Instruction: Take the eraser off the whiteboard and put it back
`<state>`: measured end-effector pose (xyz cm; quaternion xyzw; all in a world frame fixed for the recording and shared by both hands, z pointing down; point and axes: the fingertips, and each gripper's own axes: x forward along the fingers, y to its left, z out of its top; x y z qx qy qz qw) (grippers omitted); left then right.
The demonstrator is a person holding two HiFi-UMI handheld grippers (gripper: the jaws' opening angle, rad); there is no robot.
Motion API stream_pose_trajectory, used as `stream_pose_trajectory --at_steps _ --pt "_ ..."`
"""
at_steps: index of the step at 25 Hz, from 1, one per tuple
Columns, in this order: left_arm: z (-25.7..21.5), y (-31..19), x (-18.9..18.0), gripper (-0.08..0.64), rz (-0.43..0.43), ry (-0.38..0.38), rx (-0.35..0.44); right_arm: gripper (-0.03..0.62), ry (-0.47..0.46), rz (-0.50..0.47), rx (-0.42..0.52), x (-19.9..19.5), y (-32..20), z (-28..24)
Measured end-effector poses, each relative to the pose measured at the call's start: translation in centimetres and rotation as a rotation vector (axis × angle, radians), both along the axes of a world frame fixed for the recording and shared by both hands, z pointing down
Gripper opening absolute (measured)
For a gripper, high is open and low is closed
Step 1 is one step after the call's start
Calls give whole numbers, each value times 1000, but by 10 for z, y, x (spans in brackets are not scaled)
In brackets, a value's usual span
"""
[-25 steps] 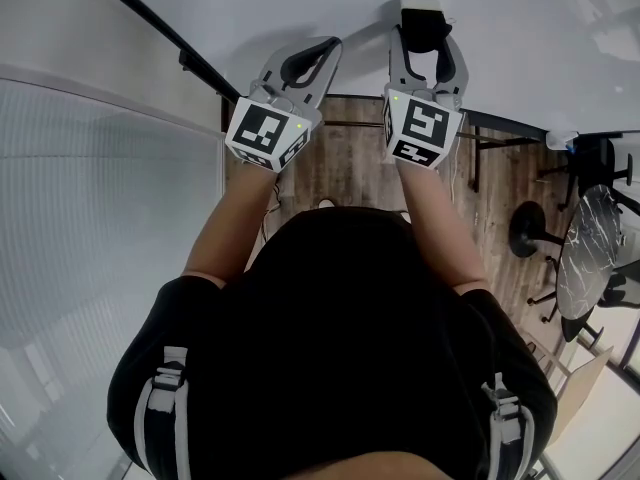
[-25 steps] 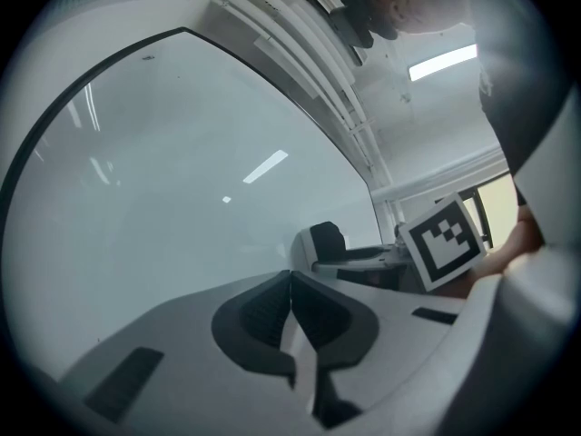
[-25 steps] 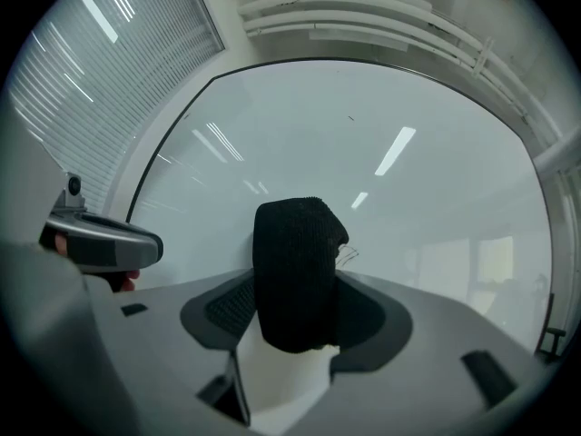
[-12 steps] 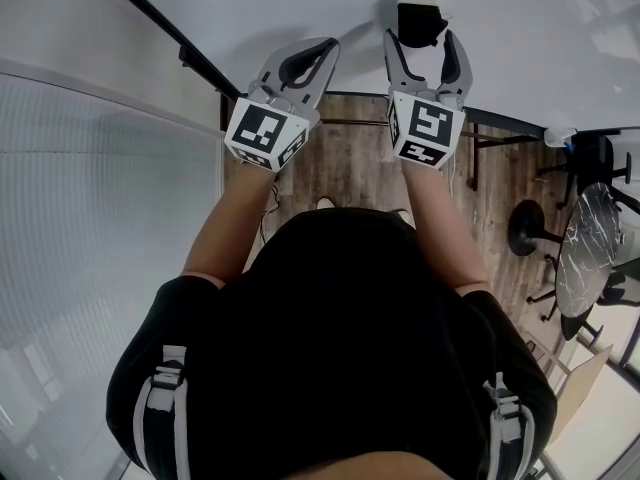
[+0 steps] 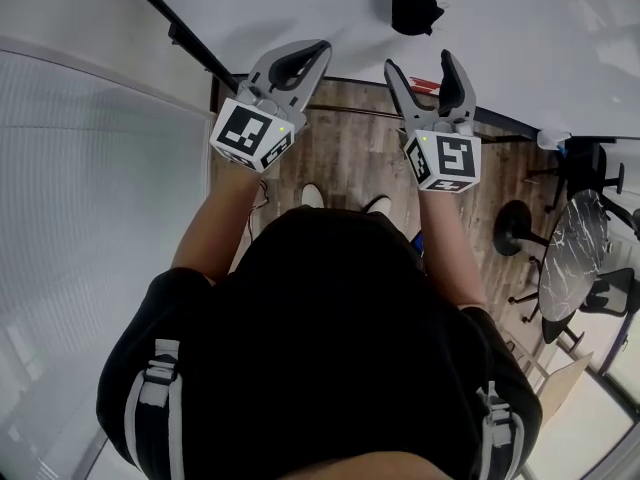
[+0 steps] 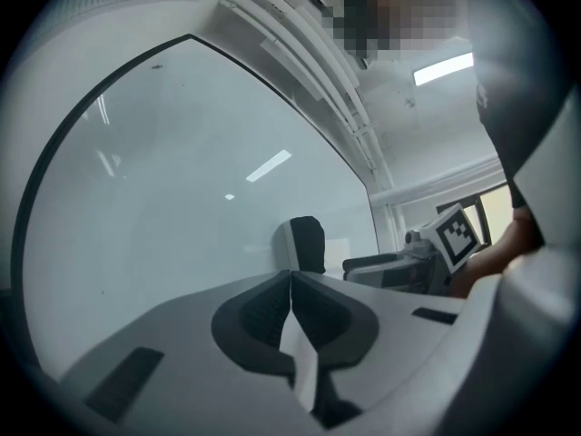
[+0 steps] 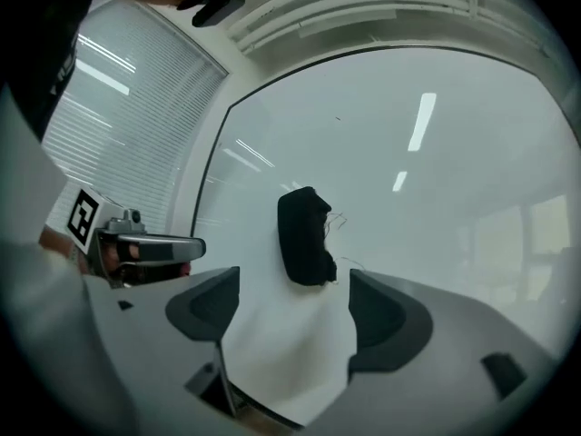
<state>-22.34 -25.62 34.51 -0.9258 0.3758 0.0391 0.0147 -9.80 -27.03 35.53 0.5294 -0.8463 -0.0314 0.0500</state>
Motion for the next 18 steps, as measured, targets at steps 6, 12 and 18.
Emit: stream_pose_trajectory --at_steps 6,12,18 --pt "8 32 13 6 -5 -36 1 285 -25 -149 -18 12 35 6" --pt "16 67 34 6 -49 -74 -32 209 -89 -336 -13 22 74 -1" --pt "18 103 65 6 -77 -87 -45 147 -88 -481 -19 39 112 -1"
